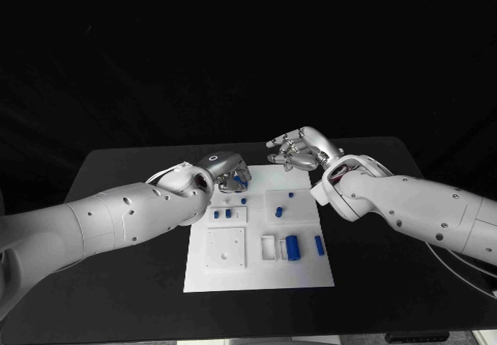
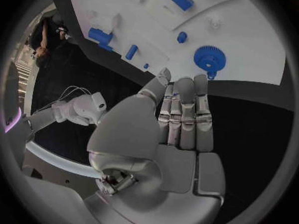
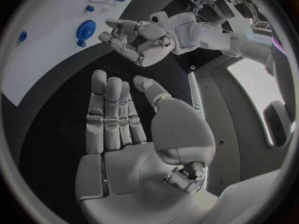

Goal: Assemble the parts on the task board

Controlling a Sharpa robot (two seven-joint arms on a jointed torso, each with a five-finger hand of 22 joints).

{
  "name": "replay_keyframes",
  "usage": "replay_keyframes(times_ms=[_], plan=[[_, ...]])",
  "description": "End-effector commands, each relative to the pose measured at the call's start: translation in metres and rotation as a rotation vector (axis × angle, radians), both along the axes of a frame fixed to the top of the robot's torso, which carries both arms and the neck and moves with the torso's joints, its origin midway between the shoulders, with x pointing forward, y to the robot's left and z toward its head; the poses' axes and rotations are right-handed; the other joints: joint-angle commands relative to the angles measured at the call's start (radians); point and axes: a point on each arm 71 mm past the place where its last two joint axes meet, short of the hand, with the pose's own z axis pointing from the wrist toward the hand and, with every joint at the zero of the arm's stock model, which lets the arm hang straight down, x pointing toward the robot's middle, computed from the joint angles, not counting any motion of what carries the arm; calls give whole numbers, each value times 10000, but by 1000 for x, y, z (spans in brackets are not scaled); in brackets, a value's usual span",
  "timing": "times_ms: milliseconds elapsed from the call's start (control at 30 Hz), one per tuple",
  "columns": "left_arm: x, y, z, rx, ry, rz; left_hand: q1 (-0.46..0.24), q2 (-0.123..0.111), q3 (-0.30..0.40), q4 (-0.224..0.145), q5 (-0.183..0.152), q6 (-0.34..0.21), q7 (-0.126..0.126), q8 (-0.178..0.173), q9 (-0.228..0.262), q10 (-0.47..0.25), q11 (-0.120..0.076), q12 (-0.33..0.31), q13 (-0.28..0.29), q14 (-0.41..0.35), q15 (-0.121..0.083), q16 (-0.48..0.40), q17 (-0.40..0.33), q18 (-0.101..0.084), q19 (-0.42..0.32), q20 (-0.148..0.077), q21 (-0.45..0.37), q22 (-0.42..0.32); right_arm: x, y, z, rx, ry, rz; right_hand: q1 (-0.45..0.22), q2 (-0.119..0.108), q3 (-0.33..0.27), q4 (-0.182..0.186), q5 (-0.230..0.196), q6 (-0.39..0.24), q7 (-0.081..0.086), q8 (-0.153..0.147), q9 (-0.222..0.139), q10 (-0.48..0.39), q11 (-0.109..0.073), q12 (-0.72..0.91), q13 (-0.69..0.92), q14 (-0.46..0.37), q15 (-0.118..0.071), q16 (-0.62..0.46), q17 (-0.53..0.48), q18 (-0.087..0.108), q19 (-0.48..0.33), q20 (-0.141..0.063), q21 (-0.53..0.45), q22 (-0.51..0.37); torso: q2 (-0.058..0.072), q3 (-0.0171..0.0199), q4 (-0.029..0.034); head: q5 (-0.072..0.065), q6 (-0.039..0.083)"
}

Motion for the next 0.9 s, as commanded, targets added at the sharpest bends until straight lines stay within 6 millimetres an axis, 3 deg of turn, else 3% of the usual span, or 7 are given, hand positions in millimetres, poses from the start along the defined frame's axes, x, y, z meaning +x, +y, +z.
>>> replay_keyframes(times_ms=[33, 367, 467, 500, 533, 633, 900], plan=[[-1, -6, -4, 888, -214, -424, -56, -82, -153, 136, 189, -27, -15, -48, -8, -231, 43, -48, -7, -52, 66, 55, -58, 157, -3, 69, -130, 121, -1, 2, 1, -33, -109, 142, -3, -107, 63, 7, 12, -37, 42, -42, -12, 171, 39, -391, -438, -38, 16, -279, -317, 39, -130, 23, -52, -189, -2, -2, 8, -15, -6], [-1, -11, -20, 1972, 503, -567, 91, -72, -858, 463, 175, -117, -30, -44, -6, -530, 120, -51, -7, -205, 134, 245, -311, 141, 101, 135, -565, 85, -1, 3, 1, 63, -154, 86, 57, 21, -248, 65, -461, -87, 93, -50, -15, 759, 179, -2850, -2784, -199, 191, -1471, -1714, 50, -395, 183, -82, -1300, -9, -18, 20, -25, -11], [0, -11, -24, 2079, 577, -576, 100, -25, -893, 492, 196, 27, 0, -44, -4, -494, 126, -53, -8, -200, 151, 271, -339, 142, 123, 138, -604, 103, -1, 3, 1, 102, -163, 75, 28, 72, -299, 75, -472, -46, 105, -45, -13, 987, 278, -3957, -3641, -60, 242, -1811, -2027, 92, -404, 230, -57, -1757, -7, -22, 21, -25, -16], [0, -11, -25, 2111, 607, -582, 102, -12, -903, 498, 213, 64, -1, -45, -6, -508, 132, -57, -8, -195, 154, 282, -350, 149, 133, 145, -616, 111, -1, 3, 2, 115, -163, 75, -39, 60, -188, 39, -504, -71, 81, -64, -20, 1374, 477, -5012, -4541, -41, 283, -1808, -2038, 172, -364, 296, -56, -1908, -4, -22, 22, -24, -27], [0, -11, -26, 2141, 640, -583, 108, 1, -909, 500, 225, 104, -6, -45, -8, -536, 138, -61, -9, -194, 157, 289, -362, 155, 138, 149, -632, 118, -1, 3, 2, 125, -161, 75, -130, 47, -162, 64, -483, -2, 152, -31, -7, 1271, 497, -5593, -4977, -28, 324, -1807, -2043, 204, -339, 309, -47, -1976, -5, -21, 22, -25, -25], [0, -12, -31, 2195, 714, -583, 134, 24, -928, 487, 243, 103, 11, -53, -16, -572, 159, -59, -8, -165, 181, 339, -399, 189, 183, 170, -668, 147, -1, 3, 2, 149, -159, 80, -235, 10, -10, 59, -498, 24, 178, -41, -10, 1277, 647, -6584, -5153, -17, 384, -1787, -2042, 286, -300, 368, -30, -2104, -4, -24, 21, -27, -28], [-1, -13, -39, 2227, 816, -584, 162, 88, -903, 451, 312, 132, 28, -55, -16, -491, 147, -61, -10, -140, 177, 428, -437, 223, 254, 172, -670, 191, -1, 4, 2, 192, -149, 85, -254, -45, 53, 101, -515, 23, 191, -38, -8, 1491, 676, -7240, -5158, -14, 398, -1771, -2047, 295, -267, 373, -7, -2269, -7, -21, 20, -48, -45]])
